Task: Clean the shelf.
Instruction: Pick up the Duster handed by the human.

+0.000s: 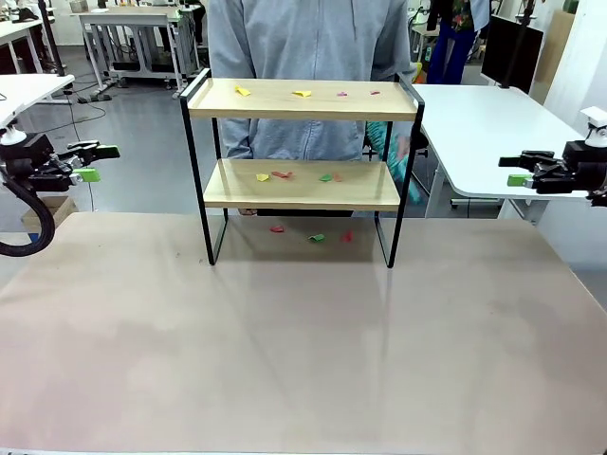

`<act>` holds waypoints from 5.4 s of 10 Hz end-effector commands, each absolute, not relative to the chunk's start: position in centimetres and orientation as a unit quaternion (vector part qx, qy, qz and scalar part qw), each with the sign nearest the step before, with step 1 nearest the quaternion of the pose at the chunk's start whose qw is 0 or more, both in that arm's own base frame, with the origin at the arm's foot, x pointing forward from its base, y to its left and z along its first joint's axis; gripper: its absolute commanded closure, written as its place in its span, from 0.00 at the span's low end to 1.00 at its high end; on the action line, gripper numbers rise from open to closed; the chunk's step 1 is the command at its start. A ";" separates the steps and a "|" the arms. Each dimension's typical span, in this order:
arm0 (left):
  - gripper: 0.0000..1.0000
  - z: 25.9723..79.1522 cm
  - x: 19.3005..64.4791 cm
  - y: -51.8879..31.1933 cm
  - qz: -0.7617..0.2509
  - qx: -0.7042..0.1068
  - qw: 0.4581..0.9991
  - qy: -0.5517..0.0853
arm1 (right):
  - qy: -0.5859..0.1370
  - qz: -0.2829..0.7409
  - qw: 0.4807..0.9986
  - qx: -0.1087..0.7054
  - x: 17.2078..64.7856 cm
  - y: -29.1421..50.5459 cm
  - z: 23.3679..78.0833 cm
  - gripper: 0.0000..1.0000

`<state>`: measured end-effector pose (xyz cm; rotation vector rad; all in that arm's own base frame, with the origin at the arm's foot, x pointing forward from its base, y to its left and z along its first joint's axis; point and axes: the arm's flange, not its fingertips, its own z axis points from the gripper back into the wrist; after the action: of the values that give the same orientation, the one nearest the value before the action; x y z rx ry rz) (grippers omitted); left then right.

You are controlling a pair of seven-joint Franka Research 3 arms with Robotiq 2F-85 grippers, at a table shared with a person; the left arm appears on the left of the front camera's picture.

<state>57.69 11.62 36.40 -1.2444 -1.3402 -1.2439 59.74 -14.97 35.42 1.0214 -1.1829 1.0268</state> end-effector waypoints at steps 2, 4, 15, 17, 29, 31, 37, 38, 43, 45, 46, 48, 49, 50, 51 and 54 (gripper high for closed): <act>0.00 36.5 57.7 11.6 -0.505 -0.500 0.445 -0.545 | -0.510 0.443 0.593 0.439 59.8 -14.9 35.6 0.00; 0.00 36.5 57.7 11.6 -0.505 -0.500 0.445 -0.545 | -0.510 0.443 0.593 0.439 59.8 -14.9 35.6 0.00; 0.00 36.5 57.7 11.6 -0.505 -0.500 0.445 -0.545 | -0.510 0.443 0.593 0.439 59.8 -14.9 35.6 0.00; 0.00 36.5 57.7 11.6 -0.505 -0.500 0.445 -0.545 | -0.506 0.437 0.618 0.414 59.2 -15.1 37.7 0.00; 0.00 36.5 57.7 11.6 -0.505 -0.500 0.445 -0.545 | -0.355 0.231 0.895 0.140 51.2 0.4 58.1 0.00; 0.00 36.5 57.7 11.6 -0.505 -0.500 0.445 -0.545 | -0.433 0.271 0.846 0.152 51.8 1.0 58.4 0.00; 0.00 36.5 57.7 11.6 -0.505 -0.500 0.445 -0.545 | -0.351 0.265 0.894 0.090 50.3 3.2 58.1 0.00; 0.00 36.5 57.7 11.6 -0.505 -0.500 0.445 -0.545 | -0.330 0.260 0.905 0.069 50.1 4.2 58.4 0.00; 0.00 36.5 57.7 11.6 -0.505 -0.500 0.445 -0.545 | -0.280 0.228 0.932 0.030 50.1 6.6 55.6 0.00; 0.00 36.5 57.7 11.6 -0.505 -0.500 0.445 -0.545 | -0.272 0.221 0.936 0.034 50.0 6.4 54.7 0.00; 0.00 36.5 57.7 11.6 -0.505 -0.500 0.445 -0.545 | -0.268 0.218 0.938 0.036 50.0 6.3 54.1 0.00; 0.00 36.5 57.7 11.6 -0.505 -0.500 0.445 -0.545 | -0.262 0.217 0.940 0.037 50.1 6.4 53.5 0.00; 0.00 36.5 57.7 11.6 -0.505 -0.500 0.445 -0.545 | -0.261 0.215 0.940 0.037 50.3 6.3 53.2 0.00; 0.00 36.5 57.7 11.6 -0.505 -0.500 0.445 -0.545 | -0.260 0.212 0.941 0.037 50.4 6.2 53.0 0.00; 0.00 36.5 57.7 11.6 -0.505 -0.500 0.445 -0.545 | -0.258 0.208 0.943 0.037 50.5 6.0 52.8 0.00; 0.00 36.5 57.7 11.6 -0.505 -0.500 0.445 -0.545 | -0.254 0.203 0.945 0.034 50.8 5.6 52.3 0.00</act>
<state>57.70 11.63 36.30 -1.2447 -1.3395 -1.2428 50.80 5.56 52.52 0.0824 -0.5155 0.4450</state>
